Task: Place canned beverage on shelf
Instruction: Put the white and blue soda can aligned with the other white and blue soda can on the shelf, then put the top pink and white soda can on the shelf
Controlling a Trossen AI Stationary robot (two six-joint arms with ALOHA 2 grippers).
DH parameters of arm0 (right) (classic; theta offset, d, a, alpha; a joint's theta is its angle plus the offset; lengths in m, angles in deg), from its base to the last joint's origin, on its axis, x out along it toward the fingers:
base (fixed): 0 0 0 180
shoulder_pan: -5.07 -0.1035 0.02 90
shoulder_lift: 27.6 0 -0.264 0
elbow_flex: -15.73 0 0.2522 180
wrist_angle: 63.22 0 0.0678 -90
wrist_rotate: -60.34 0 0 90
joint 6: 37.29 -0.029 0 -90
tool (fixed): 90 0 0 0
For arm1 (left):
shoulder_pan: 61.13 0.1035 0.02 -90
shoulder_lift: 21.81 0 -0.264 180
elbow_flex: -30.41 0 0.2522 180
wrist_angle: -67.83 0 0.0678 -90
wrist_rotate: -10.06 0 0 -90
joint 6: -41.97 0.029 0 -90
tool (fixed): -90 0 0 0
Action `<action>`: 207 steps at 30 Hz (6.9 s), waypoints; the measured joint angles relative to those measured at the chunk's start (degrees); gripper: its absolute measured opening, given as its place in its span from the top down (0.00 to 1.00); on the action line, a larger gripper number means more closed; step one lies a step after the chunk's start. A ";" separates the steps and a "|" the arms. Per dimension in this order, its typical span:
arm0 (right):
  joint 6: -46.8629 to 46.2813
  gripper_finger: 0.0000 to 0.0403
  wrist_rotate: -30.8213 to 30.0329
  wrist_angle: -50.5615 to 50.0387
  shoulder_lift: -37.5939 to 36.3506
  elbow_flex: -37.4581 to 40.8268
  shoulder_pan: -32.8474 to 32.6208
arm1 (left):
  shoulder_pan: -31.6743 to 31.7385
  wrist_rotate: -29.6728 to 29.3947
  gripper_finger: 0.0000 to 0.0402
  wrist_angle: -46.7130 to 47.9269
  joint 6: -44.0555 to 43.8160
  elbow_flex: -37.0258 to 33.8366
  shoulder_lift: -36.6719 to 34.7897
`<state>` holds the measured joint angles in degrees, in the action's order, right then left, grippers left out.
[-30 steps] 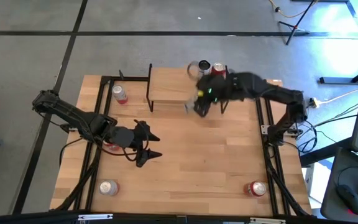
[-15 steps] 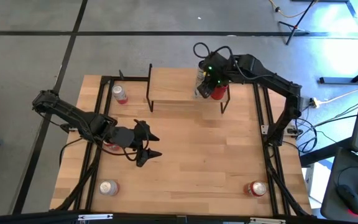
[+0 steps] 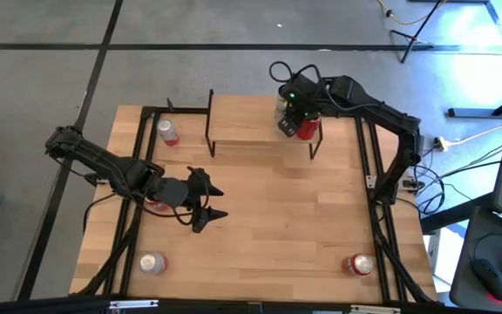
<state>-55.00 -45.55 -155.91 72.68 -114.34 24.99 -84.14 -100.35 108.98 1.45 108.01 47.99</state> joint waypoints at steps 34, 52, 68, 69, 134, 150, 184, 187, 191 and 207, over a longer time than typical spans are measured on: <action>4.54 0.24 -2.25 5.35 0.05 -4.38 -0.07 | 0.09 -0.17 0.16 -0.29 1.72 0.00 0.00; 3.29 0.24 6.54 -2.08 -0.56 -16.03 -23.48 | 0.26 0.05 0.16 -1.18 7.67 0.00 0.00; -15.86 0.24 -8.68 -1.31 -14.07 14.92 -46.24 | 9.86 -6.41 0.16 33.32 -9.99 18.55 0.39; -16.60 0.24 -8.63 0.06 -15.72 17.78 -46.50 | 11.33 -7.21 0.16 36.69 -11.52 19.53 0.37; -25.82 0.24 -13.04 9.99 -24.06 44.10 -46.90 | 79.56 5.77 0.18 37.51 28.00 0.72 19.73; -21.40 0.24 -11.38 9.87 -24.94 44.07 -46.49 | 70.76 11.30 0.35 49.62 29.08 3.30 7.26; 6.24 0.77 0.01 51.68 -28.99 36.38 -28.42 | 19.98 17.11 0.35 20.75 20.32 34.64 11.58; 6.25 0.92 3.41 52.21 -27.59 36.38 -28.04 | 18.69 15.38 0.35 20.62 21.60 37.39 14.18; 6.25 0.98 5.27 52.28 -26.34 36.41 -28.15 | 18.01 12.85 0.35 20.03 23.02 38.80 15.54; 6.09 0.93 6.11 50.21 -21.25 36.39 -28.09 | 18.81 10.45 0.35 15.25 24.52 38.86 16.11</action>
<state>-48.91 -39.44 -105.70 51.43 -77.95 -3.09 -65.33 -89.90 124.23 25.98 146.87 64.10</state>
